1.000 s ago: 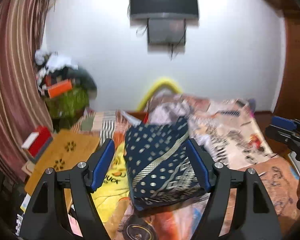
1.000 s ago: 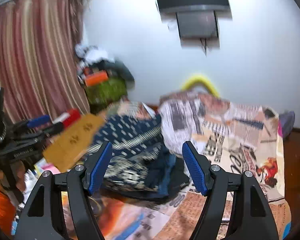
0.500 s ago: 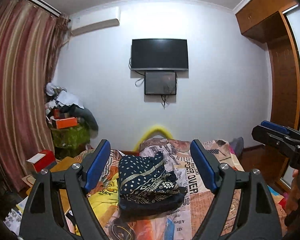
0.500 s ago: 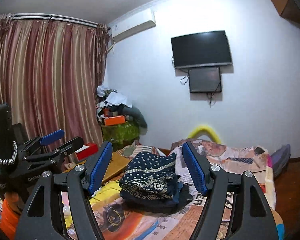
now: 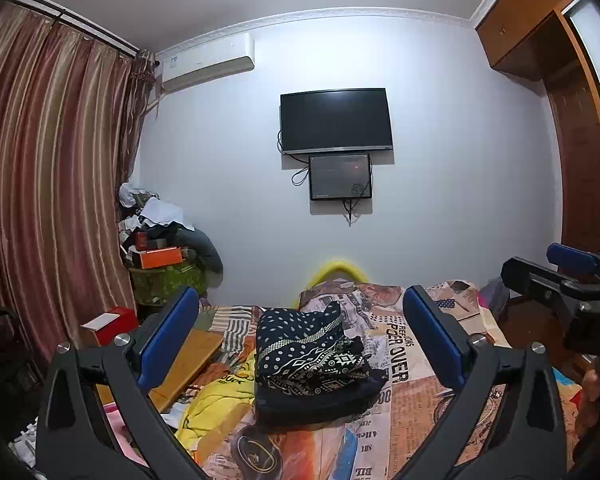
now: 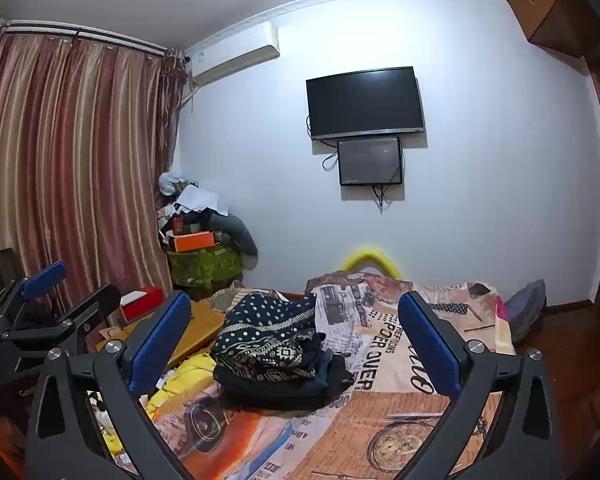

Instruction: Fold large clothes

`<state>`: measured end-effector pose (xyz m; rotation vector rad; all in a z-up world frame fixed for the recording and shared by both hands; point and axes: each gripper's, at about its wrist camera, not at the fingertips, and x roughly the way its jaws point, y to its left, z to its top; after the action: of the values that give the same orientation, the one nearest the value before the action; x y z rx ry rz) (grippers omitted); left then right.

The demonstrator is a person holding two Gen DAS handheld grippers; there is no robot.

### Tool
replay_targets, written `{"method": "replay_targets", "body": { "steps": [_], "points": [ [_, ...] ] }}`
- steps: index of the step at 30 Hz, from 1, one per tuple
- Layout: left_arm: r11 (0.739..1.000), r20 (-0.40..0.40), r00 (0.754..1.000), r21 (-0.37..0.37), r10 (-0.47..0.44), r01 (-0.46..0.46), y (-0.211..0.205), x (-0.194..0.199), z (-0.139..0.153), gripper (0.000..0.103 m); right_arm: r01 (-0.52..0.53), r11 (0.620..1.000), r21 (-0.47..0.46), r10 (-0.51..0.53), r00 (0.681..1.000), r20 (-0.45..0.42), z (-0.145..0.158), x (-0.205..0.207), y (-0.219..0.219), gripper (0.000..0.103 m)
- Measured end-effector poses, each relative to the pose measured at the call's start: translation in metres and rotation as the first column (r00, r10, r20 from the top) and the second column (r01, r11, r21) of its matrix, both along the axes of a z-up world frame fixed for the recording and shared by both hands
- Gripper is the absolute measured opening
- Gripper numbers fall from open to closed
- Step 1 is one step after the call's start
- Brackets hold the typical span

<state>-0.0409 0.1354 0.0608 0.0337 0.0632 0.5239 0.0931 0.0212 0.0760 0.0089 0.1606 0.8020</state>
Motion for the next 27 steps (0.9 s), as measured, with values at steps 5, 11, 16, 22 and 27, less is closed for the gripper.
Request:
{"method": "replay_targets", "body": {
  "steps": [5,11,16,22,27],
  "points": [
    [1.000,0.005,1.000,-0.003,-0.001,0.001,0.000,0.000,-0.002,0.103,0.008,0.999,-0.036,-0.008,1.000,0.014,-0.001,-0.003,0.002,0.103],
    [1.000,0.003,1.000,-0.007,0.001,-0.001,0.001,0.002,-0.004,0.103,0.023,0.998,-0.052,-0.022,1.000,0.022,-0.007,-0.008,-0.001,0.103],
    [1.000,-0.003,1.000,-0.014,-0.001,0.001,0.003,0.004,-0.006,0.103,0.022,0.998,-0.053,-0.022,1.000,0.013,-0.010,-0.009,-0.003,0.103],
    [1.000,-0.010,1.000,-0.027,-0.008,0.007,0.005,0.007,-0.009,0.103,0.027,0.998,-0.056,-0.027,1.000,0.016,-0.008,-0.012,-0.005,0.103],
    [0.999,-0.017,1.000,-0.031,-0.015,0.015,0.004,0.009,-0.011,0.103,0.030,0.998,-0.062,-0.029,0.999,0.013,-0.009,-0.013,-0.004,0.103]
  ]
}}
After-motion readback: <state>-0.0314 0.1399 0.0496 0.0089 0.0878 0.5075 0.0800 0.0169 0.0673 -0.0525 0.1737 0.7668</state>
